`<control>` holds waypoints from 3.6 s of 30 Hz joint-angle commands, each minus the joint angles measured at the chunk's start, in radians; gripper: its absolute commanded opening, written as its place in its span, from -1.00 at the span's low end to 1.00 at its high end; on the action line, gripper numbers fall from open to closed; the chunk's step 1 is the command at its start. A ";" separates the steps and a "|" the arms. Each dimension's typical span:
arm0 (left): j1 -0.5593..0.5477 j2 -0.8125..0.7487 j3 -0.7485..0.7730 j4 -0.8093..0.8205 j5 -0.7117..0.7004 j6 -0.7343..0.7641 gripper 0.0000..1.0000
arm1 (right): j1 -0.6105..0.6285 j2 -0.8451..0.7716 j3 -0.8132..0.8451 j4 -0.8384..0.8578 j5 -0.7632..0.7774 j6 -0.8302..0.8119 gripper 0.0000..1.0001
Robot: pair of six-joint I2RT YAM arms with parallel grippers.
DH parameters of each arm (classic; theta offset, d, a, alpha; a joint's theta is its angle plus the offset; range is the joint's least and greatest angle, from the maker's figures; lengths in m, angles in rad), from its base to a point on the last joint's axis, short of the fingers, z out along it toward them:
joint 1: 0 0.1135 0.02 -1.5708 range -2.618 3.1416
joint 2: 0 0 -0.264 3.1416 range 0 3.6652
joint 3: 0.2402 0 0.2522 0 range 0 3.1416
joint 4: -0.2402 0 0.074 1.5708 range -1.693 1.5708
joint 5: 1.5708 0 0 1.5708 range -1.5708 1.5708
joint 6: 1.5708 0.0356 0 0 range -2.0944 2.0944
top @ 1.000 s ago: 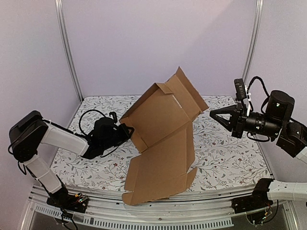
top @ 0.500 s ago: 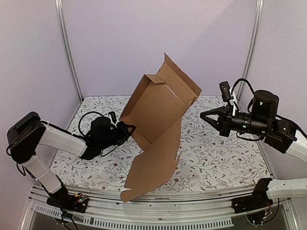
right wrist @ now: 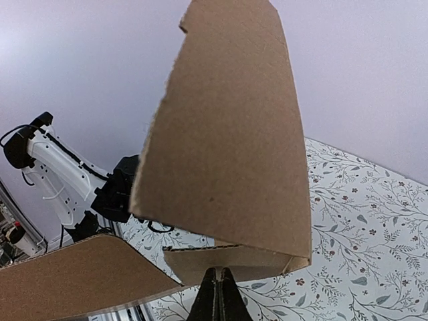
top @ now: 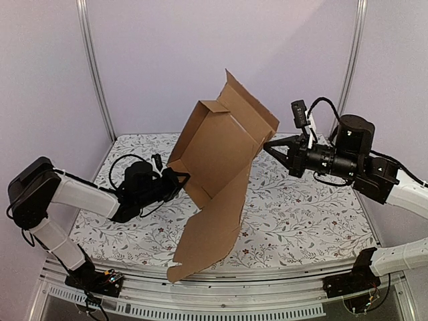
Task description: Fold the paper box
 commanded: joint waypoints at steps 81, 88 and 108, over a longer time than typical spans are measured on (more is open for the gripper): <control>0.018 -0.190 0.104 -0.323 -0.189 0.493 -1.00 | 0.059 -0.277 -0.120 -0.526 0.308 -0.072 -0.47; 0.036 -0.230 0.122 -0.401 -0.227 0.584 -1.00 | 0.059 -0.332 -0.078 -0.593 0.264 -0.087 -0.44; 0.117 -0.257 0.092 -0.371 0.022 0.676 -1.00 | -0.037 -0.095 0.136 -0.569 0.055 -0.126 0.05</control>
